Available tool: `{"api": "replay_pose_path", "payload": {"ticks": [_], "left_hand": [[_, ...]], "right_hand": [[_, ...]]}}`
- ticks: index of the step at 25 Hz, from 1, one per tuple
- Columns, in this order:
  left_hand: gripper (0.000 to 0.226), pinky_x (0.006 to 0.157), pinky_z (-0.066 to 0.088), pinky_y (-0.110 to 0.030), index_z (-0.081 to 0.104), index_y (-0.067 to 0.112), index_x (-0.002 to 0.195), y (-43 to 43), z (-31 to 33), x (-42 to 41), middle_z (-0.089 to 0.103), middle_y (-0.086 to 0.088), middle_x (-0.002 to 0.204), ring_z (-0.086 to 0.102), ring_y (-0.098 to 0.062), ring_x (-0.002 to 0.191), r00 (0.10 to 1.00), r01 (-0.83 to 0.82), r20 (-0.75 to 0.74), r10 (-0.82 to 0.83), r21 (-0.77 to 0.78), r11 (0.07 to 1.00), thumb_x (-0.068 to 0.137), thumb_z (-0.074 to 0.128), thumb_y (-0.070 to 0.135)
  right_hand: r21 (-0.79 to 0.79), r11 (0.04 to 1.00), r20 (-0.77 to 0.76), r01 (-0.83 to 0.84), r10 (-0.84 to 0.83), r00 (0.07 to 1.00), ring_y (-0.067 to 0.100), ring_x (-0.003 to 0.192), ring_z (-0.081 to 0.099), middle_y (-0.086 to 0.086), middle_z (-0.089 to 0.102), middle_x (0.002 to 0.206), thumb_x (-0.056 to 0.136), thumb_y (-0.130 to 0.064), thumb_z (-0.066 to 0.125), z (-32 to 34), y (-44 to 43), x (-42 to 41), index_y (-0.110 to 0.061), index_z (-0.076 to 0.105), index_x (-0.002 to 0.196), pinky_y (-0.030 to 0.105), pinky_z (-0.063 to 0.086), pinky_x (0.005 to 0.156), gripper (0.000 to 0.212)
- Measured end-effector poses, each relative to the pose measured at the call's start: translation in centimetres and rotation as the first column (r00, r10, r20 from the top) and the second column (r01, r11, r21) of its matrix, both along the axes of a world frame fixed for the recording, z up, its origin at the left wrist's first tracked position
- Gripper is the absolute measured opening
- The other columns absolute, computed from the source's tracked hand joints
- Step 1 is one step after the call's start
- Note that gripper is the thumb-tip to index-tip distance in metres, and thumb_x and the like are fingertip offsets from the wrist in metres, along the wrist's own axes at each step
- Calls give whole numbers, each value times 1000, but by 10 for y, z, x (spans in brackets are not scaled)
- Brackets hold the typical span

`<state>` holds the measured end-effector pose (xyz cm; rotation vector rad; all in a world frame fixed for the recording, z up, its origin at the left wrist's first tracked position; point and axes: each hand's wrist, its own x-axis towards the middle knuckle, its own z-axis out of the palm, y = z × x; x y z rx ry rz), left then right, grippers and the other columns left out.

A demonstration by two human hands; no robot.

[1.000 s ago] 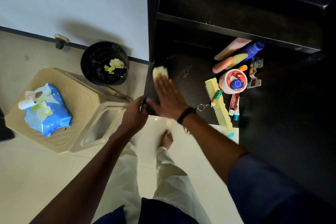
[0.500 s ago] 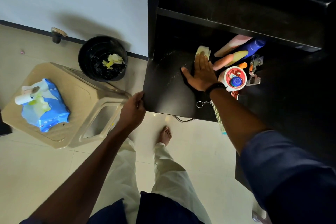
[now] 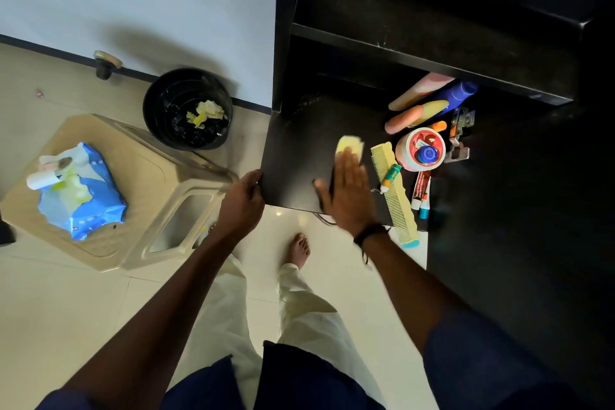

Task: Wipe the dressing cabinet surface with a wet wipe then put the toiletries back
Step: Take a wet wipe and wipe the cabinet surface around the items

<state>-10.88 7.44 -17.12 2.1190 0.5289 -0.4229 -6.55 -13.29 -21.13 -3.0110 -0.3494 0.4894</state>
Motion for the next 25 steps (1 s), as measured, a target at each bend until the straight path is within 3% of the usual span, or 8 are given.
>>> {"api": "replay_pose_path", "payload": {"ticks": [2,4,8,11,15,18,22,25], "left_hand": [[37,91,47,-36,55,9,128,-4,3,-1,64,-13,119,59,-31,107,1000,-19,23,19,-2,1000,96,35,13],[36,91,45,-35,53,7,130,-7,5,-3,62,-14,121,57,-30,109,999,-37,30,37,1,999,97,37,5],[40,98,42,-33,46,9,137,-9,-5,-8,55,-12,134,53,-29,119,999,-46,11,46,0,999,97,38,6],[40,100,41,-35,43,11,139,-8,-7,-9,53,-11,136,52,-29,121,999,-38,5,38,5,999,99,36,10],[38,98,44,-37,47,11,135,-10,-6,-8,58,-12,130,55,-30,115,998,-58,26,58,-3,998,99,37,9],[38,96,45,-38,51,12,132,-11,-11,-9,61,-11,125,57,-29,111,996,-80,44,80,-4,997,96,38,11],[39,93,41,-29,52,11,130,-11,-14,-10,61,-10,124,55,-19,106,989,-134,46,137,-73,988,94,37,12],[37,101,41,-32,47,9,134,-6,-21,-9,56,-9,131,53,-19,117,968,-250,5,252,-126,960,98,40,11]], "right_hand": [[4,993,-47,117,-117,992,35,147,14,21,14,158,100,-39,30,5,2,39,0,15,150,46,18,119,65],[55,995,-61,84,-81,995,34,147,14,21,13,157,100,-32,29,3,30,44,1,15,149,44,16,120,61],[53,987,6,-150,150,989,33,143,27,19,30,153,97,-33,21,2,82,-47,0,30,146,42,26,117,60],[111,986,-18,-125,128,992,32,139,37,19,40,148,100,-34,30,14,53,-84,2,38,142,39,32,115,55],[-131,991,48,8,-2,999,37,120,57,27,58,128,102,-28,22,20,-3,-63,10,57,124,43,42,106,56],[-221,974,-21,40,-46,999,40,128,47,28,51,136,101,-31,14,16,-25,-31,9,45,132,45,35,113,60],[-90,986,45,143,-139,989,41,129,46,29,49,137,98,-27,30,11,0,2,9,46,133,46,30,113,53],[82,996,141,-31,20,990,38,132,44,26,46,141,93,-17,39,-1,44,-10,6,47,134,44,32,114,48]]}}
